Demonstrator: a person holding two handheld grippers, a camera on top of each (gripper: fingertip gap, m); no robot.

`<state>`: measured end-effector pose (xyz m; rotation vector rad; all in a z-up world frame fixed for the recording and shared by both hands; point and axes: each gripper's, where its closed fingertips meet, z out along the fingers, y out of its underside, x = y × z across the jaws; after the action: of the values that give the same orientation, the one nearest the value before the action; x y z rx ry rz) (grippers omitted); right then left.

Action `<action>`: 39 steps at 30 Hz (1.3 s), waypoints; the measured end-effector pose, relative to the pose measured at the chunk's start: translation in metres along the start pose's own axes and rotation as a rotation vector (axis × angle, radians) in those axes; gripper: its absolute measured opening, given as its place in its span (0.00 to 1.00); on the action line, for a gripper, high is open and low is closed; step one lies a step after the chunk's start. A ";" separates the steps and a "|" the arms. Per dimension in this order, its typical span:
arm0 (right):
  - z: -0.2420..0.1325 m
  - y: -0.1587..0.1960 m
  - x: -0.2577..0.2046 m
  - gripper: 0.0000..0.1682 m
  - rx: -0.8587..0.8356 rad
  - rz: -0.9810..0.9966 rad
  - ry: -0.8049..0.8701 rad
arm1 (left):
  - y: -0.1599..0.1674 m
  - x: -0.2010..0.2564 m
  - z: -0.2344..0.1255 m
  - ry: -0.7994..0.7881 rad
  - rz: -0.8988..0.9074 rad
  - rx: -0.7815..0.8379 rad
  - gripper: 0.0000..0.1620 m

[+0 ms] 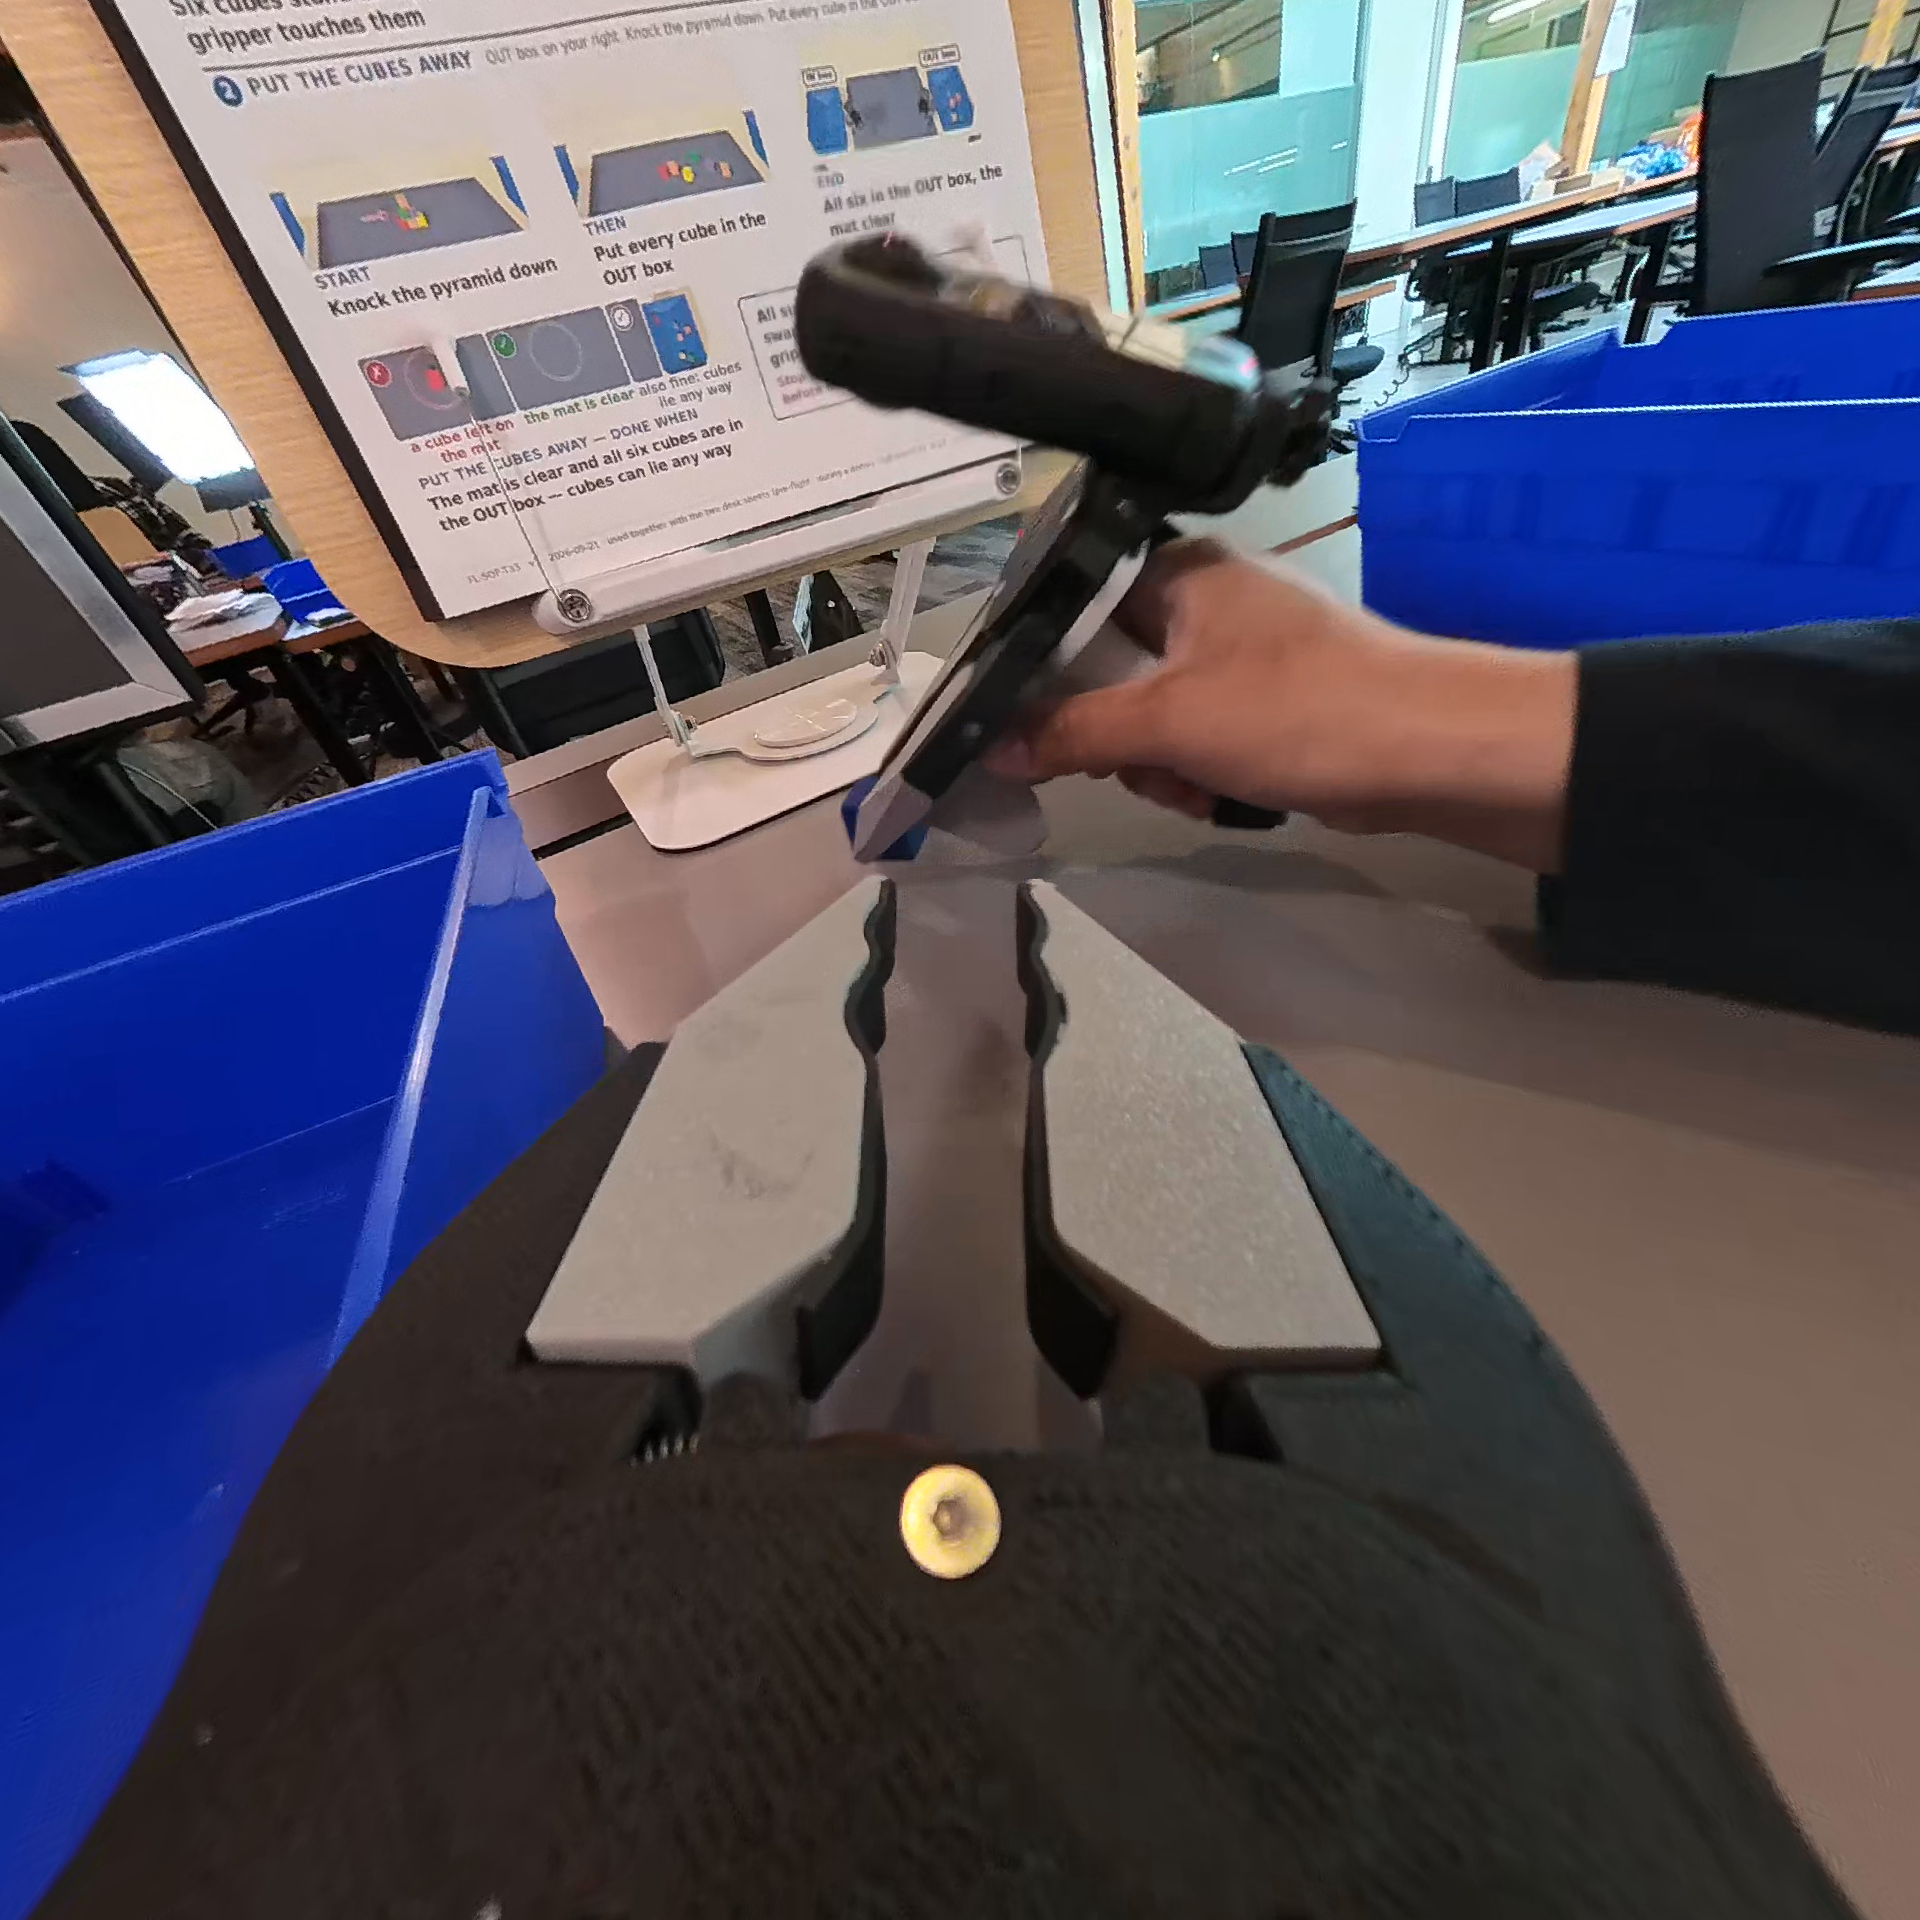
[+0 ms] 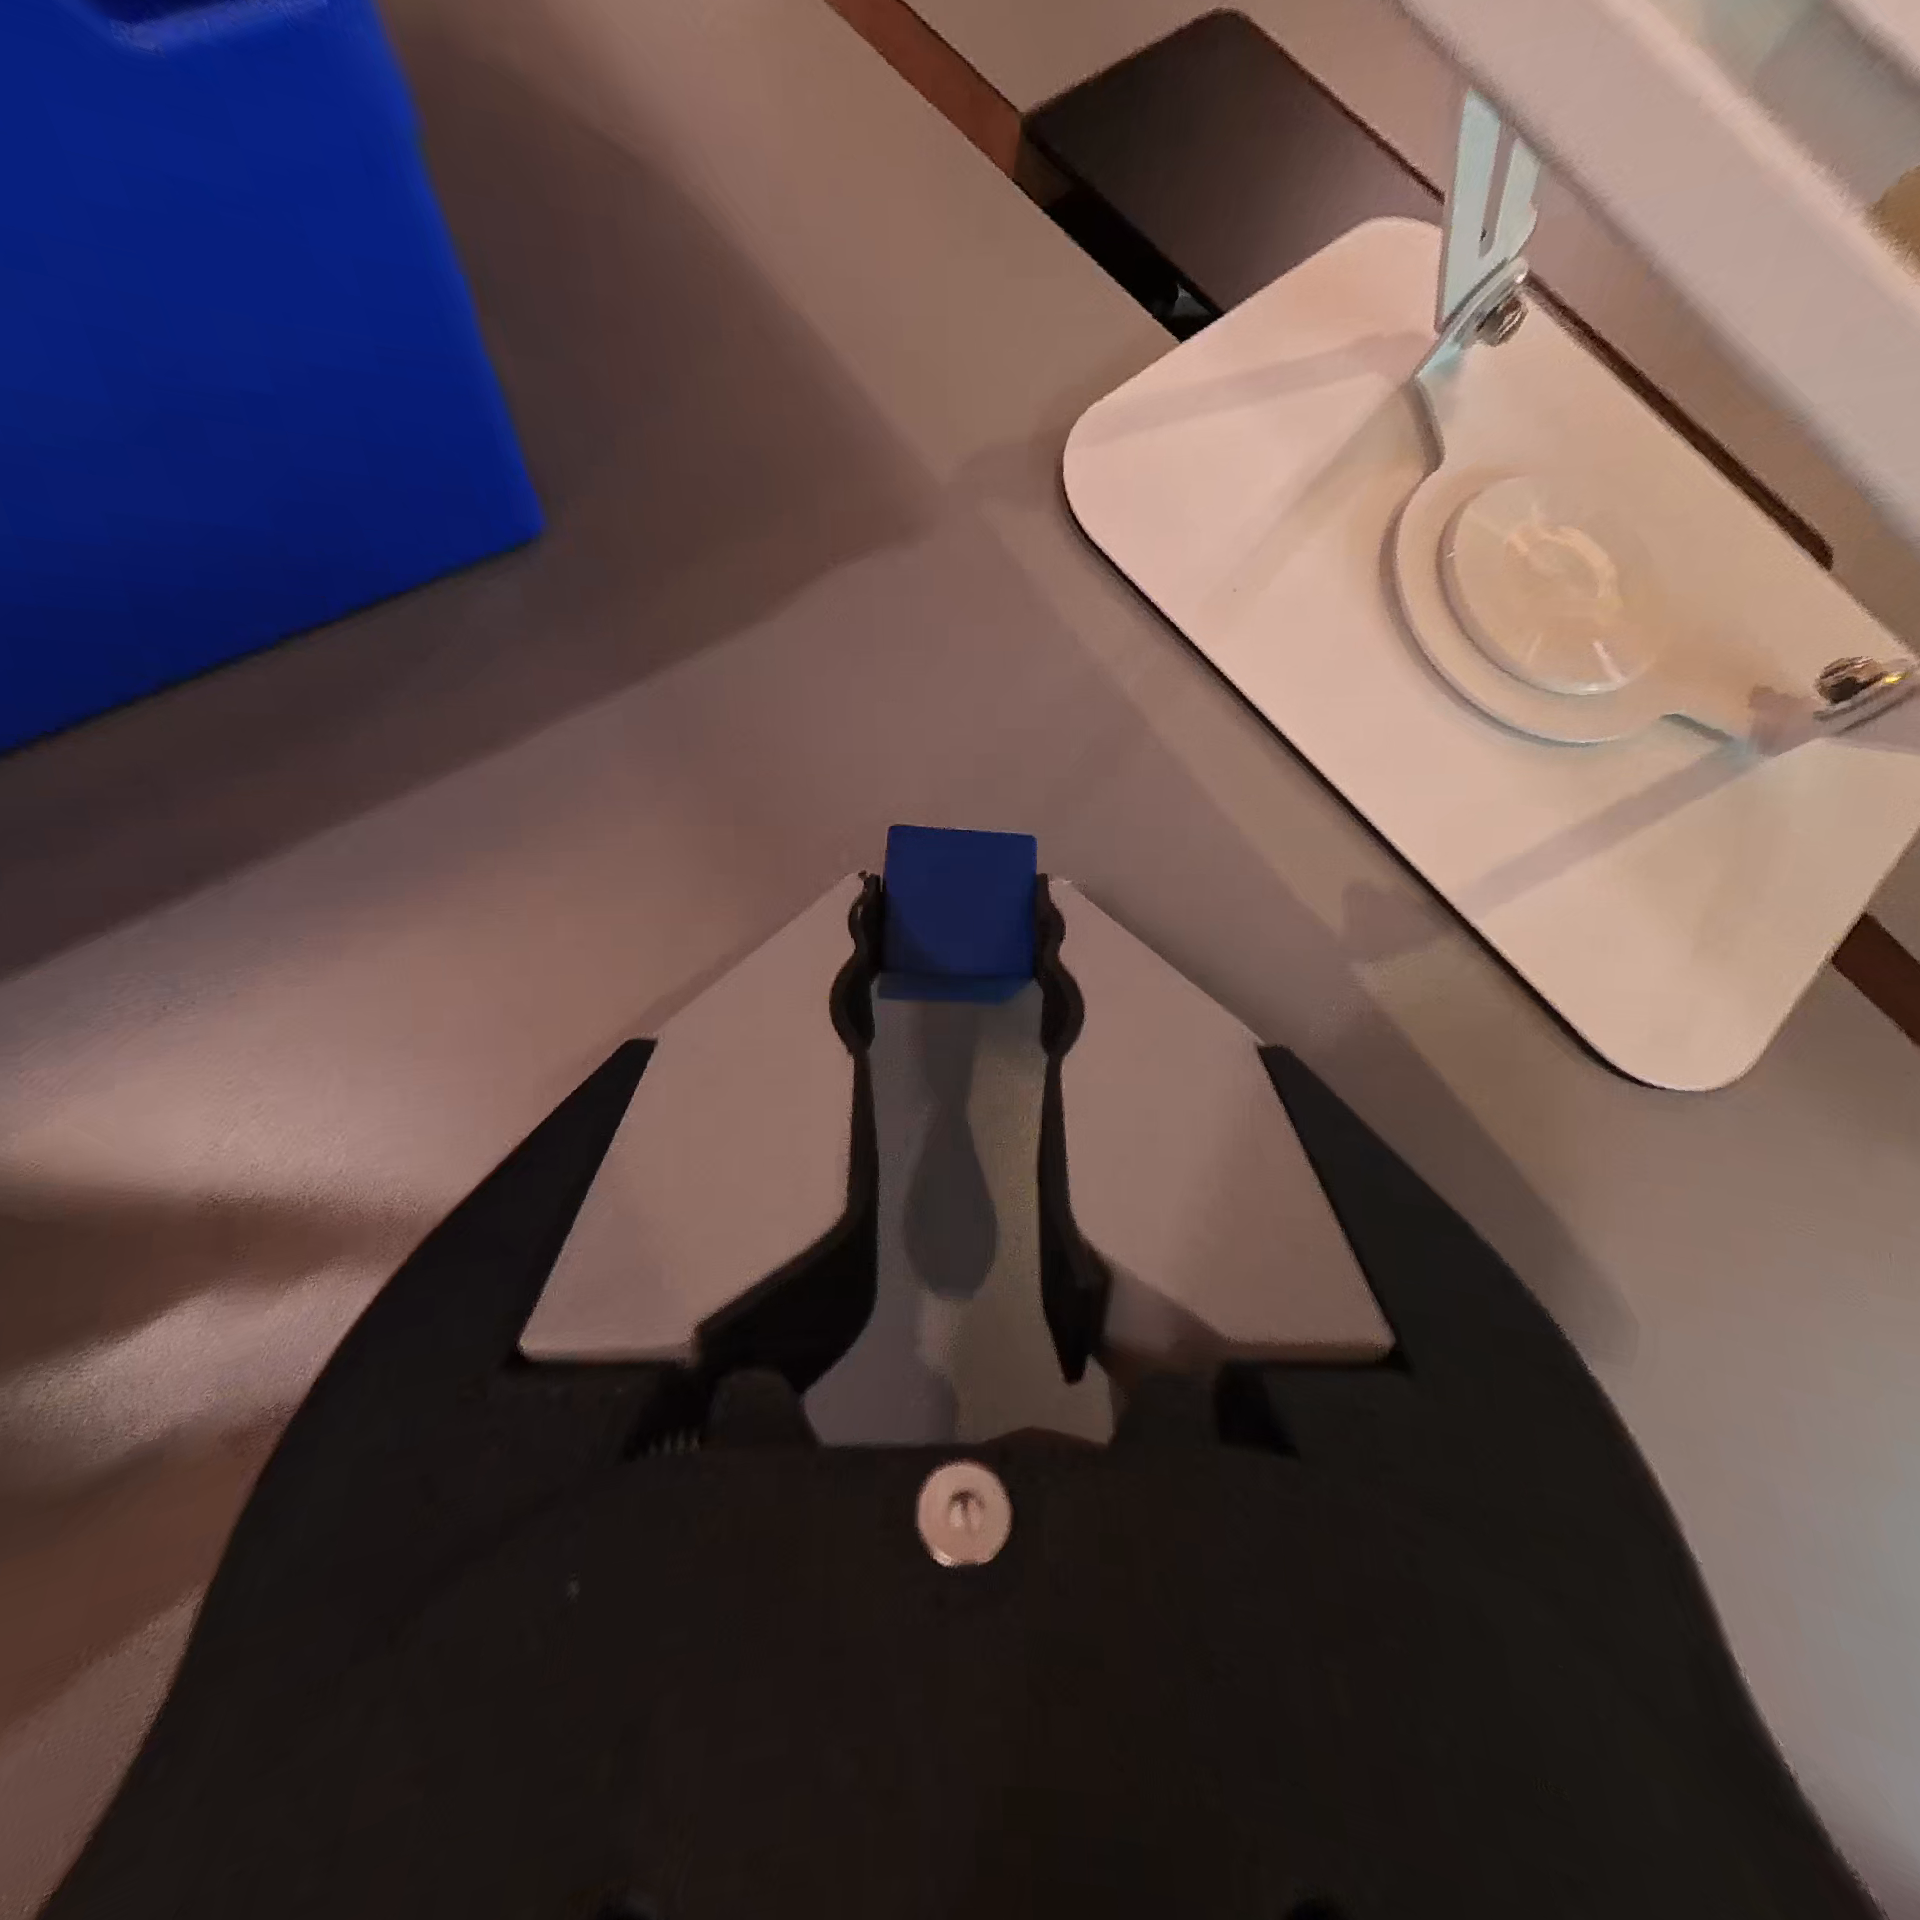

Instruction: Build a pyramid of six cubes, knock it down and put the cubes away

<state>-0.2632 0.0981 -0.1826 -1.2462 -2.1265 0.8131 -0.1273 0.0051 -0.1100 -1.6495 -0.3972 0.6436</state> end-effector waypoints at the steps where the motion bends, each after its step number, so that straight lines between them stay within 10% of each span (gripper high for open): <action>1: -0.013 -0.001 -0.002 0.16 0.015 -0.015 -0.003 | 0.000 0.000 0.000 0.000 0.001 -0.001 0.13; 8: -0.164 0.008 0.001 0.15 0.269 0.000 0.013 | -0.002 -0.001 -0.002 -0.020 0.015 0.015 0.13; 16: -0.301 0.115 0.145 0.16 0.207 0.111 0.556 | 0.002 0.013 -0.005 0.014 -0.073 -0.036 0.14; 23: -0.292 0.201 0.182 0.28 -0.047 0.263 0.552 | 0.010 0.041 0.000 0.041 0.058 -0.111 0.14; 29: -0.312 0.132 0.133 0.26 0.201 0.074 0.596 | 0.018 0.047 0.005 0.071 0.078 -0.169 0.14; 39: -0.213 0.050 -0.011 0.28 0.264 0.005 0.131 | 0.018 0.043 0.005 0.078 0.029 -0.166 0.14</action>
<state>-0.0798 0.1566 -0.0773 -1.1339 -1.8448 0.9529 -0.0984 0.0314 -0.1361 -1.8359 -0.3787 0.5786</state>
